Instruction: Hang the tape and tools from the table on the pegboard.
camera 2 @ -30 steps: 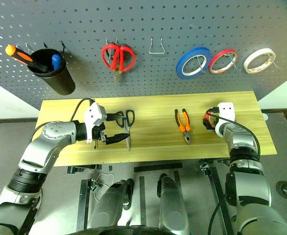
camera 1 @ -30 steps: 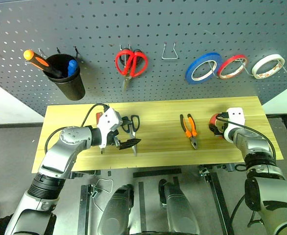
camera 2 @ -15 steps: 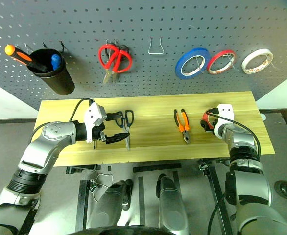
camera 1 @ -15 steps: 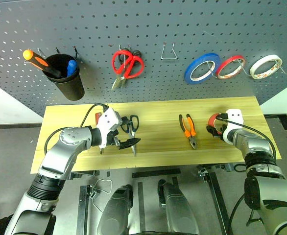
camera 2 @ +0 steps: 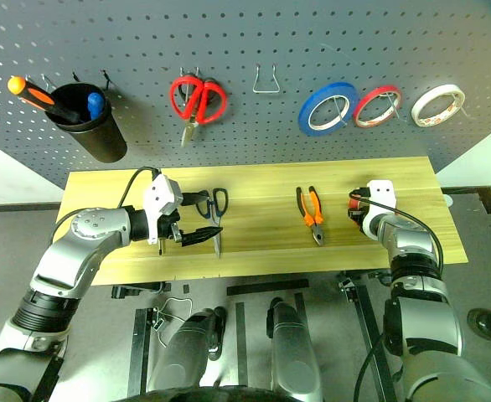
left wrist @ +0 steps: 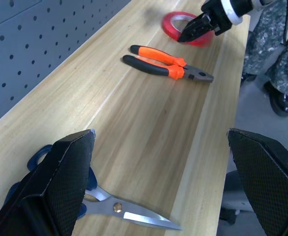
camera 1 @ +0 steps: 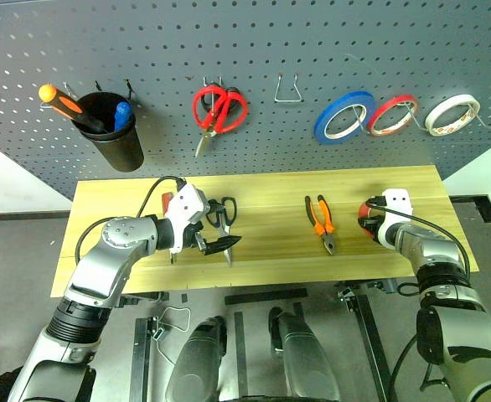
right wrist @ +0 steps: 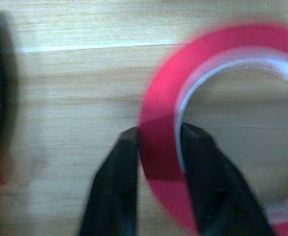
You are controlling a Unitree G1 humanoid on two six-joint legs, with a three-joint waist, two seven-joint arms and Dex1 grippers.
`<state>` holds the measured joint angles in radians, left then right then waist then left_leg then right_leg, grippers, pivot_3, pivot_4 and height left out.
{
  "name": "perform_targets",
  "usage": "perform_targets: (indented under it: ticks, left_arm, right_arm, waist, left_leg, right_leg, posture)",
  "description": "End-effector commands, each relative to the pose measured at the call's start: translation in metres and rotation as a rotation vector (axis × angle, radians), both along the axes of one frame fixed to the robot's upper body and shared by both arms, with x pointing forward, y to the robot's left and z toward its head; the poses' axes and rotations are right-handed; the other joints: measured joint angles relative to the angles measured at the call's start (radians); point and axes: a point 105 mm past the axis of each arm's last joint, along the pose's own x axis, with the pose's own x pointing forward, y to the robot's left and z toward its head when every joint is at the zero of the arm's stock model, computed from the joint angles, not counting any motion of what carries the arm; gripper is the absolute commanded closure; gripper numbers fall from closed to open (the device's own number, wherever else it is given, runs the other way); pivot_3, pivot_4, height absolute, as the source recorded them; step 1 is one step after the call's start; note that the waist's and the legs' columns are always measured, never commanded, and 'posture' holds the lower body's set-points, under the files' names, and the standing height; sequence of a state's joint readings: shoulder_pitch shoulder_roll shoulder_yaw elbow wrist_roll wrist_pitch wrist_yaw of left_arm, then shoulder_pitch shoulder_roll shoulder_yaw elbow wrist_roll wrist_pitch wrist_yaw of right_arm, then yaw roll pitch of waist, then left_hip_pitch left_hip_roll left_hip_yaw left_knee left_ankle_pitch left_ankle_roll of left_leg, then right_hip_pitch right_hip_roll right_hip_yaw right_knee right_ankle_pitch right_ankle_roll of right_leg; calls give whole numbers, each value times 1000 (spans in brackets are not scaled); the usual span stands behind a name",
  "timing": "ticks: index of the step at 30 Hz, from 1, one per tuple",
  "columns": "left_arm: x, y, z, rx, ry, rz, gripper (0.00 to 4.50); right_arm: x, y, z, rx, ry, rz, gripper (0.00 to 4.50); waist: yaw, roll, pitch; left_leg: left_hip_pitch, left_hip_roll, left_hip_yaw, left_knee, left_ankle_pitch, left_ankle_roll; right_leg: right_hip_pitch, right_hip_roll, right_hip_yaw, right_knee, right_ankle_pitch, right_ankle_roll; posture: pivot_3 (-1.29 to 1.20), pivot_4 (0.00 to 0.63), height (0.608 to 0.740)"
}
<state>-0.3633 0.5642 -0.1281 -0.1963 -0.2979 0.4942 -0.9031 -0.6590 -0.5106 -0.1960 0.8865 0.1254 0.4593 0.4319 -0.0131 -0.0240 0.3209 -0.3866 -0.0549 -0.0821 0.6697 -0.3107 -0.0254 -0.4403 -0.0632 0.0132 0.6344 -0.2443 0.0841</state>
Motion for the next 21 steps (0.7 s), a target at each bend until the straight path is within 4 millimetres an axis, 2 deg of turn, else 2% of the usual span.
perform_targets:
  ticks: [1,6,9,14,17,19,21]
  left_arm:
    - [-1,0,14,-20,-46,-5,0]
    - [-1,0,14,-19,-46,-9,0]
    - [0,0,16,-23,-51,-8,0]
    - [1,1,18,-43,-61,-5,0]
    - [5,0,22,-64,-72,-8,0]
    - [6,-1,23,-69,-76,-12,0]
    - [8,-3,26,-86,-89,-22,0]
  right_arm:
    - [-22,10,-40,50,149,1,3808]
    - [-21,4,-36,35,104,-37,3808]
    - [-22,-3,-21,37,7,-59,3808]
    - [-50,-4,20,40,-151,-32,3808]
    - [-72,-7,51,18,-239,-26,3808]
    - [-80,-7,63,11,-271,-26,3808]
    - [-90,-6,85,-6,-351,-12,3808]
  waist:
    - [0,0,0]
    - [0,0,0]
    - [3,0,0]
    - [25,4,2]
    - [27,7,4]
    - [24,7,4]
    - [24,8,4]
  left_leg:
    - [0,0,0,0,0,0]
    - [0,0,0,0,0,0]
    - [0,0,0,0,0,0]
    - [-4,0,-2,-2,1,-1]
    - [-6,0,-1,-2,1,-1]
    - [-5,0,-1,-2,1,-1]
    - [-4,0,-1,-2,1,-1]
  right_leg:
    - [0,0,0,0,0,0]
    - [0,0,0,0,0,0]
    - [0,0,0,0,0,0]
    - [-4,0,-1,-1,0,0]
    - [-5,-1,0,-3,0,0]
    - [-5,-1,0,-2,0,0]
    - [-5,0,0,-1,1,1]
  posture:
    - [102,349,740]
    - [100,350,740]
    - [99,345,740]
    - [86,336,740]
    - [81,332,740]
    - [78,329,740]
    - [75,327,740]
